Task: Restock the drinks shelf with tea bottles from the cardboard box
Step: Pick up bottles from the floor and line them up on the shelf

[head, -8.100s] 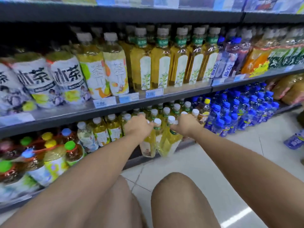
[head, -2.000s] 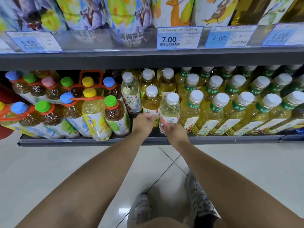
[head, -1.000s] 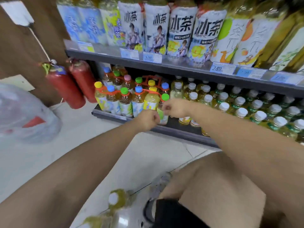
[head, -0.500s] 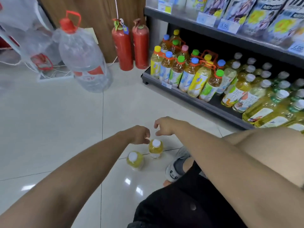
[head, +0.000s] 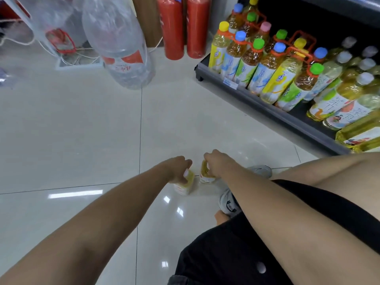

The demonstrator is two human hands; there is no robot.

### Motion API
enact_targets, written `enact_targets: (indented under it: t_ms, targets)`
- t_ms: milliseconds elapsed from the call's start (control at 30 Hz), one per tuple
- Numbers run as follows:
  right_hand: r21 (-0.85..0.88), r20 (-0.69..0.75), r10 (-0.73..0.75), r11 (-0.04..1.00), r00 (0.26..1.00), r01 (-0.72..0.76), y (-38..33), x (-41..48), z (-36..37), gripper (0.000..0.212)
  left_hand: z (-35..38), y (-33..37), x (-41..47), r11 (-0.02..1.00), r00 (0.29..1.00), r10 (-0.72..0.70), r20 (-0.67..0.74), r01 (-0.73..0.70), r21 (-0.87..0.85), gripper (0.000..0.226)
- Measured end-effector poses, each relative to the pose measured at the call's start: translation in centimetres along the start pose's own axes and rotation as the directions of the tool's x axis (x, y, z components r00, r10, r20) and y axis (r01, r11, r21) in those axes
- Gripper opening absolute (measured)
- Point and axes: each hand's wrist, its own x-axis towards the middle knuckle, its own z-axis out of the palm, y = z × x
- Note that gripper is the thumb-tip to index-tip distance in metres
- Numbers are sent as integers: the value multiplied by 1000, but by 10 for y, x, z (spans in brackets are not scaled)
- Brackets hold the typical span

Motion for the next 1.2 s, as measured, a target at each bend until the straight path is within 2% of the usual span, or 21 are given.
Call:
enact_targets:
  t_ms: [133, 300, 433, 533, 667, 833, 1033, 1200]
  targets:
    - [59, -44, 2, 998, 999, 1, 9, 12, -8, 31, -21, -7, 21, 993, 991, -95, -97, 88, -79, 53]
    - [176, -18, 45, 984, 999, -41, 51, 7, -66, 31, -50, 5, 37, 990, 982, -136, -129, 132, -46, 46]
    - [93, -107, 39, 995, 994, -29, 93, -6, -133, 32, -103, 30, 51, 990, 969, -110, -220, 86, -113, 40]
    - [57, -177, 67, 997, 982, -58, 131, -30, -186, 37, -158, 58, 60, 993, 952, -65, -298, 33, -111, 37]
    - [104, -307, 159, 986, 938, -133, 189, -68, -248, 37, -235, 109, 69, 997, 917, -1, -400, -30, -71, 37]
    - [146, -419, 243, 969, 875, -200, 254, -117, -293, 39, -315, 186, 77, 989, 851, 128, -509, -148, 1, 34]
    - [220, -448, 359, 932, 819, -288, 319, -159, -304, 26, -374, 263, 99, 971, 839, 231, -493, -230, 64, 40]
    - [295, -418, 441, 893, 794, -340, 359, -167, -273, 35, -368, 309, 129, 962, 853, 270, -446, -260, 86, 44]
